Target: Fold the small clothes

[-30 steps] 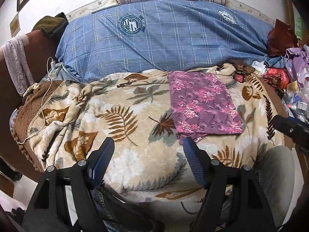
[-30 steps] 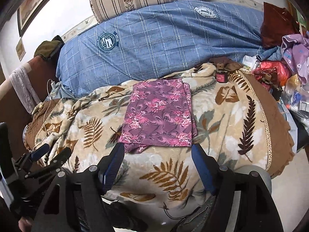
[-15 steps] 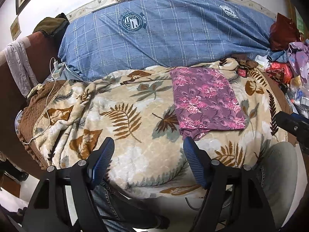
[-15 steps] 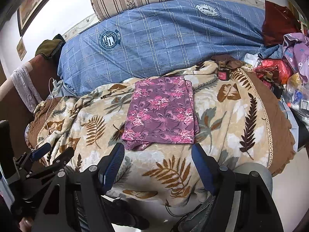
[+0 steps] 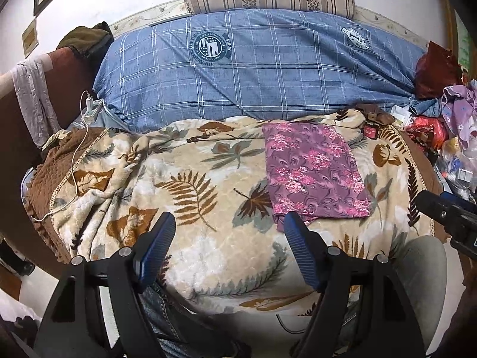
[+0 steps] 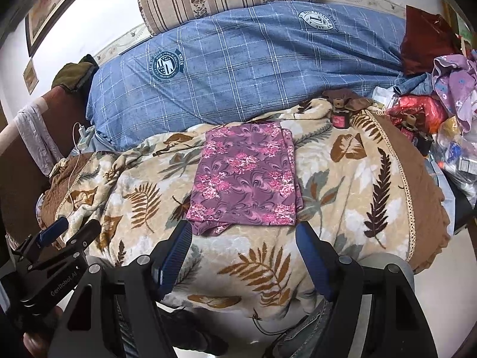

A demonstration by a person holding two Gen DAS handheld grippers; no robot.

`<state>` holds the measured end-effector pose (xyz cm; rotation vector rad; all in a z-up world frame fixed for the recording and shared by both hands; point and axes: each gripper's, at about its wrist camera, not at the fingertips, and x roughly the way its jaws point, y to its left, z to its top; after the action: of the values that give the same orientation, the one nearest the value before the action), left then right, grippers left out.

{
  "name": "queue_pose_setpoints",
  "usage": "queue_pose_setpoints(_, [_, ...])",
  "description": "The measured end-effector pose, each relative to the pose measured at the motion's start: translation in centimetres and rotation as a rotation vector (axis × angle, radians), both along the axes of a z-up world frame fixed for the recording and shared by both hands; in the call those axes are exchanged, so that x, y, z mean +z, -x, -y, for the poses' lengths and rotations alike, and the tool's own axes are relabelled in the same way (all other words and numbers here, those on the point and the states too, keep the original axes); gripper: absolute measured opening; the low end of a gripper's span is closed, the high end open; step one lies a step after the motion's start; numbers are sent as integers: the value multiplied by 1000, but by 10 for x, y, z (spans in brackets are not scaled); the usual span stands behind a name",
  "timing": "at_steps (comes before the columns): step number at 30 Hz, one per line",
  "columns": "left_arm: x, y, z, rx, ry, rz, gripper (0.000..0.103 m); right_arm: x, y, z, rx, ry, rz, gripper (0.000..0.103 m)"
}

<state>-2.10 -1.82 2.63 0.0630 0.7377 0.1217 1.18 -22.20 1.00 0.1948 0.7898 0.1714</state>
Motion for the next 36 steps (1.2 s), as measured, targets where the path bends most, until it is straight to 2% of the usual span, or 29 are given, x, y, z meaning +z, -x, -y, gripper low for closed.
queue_pose_setpoints(36, [-5,3,5,0,0,-18,76,-3,3,-1,1,5,-12,74])
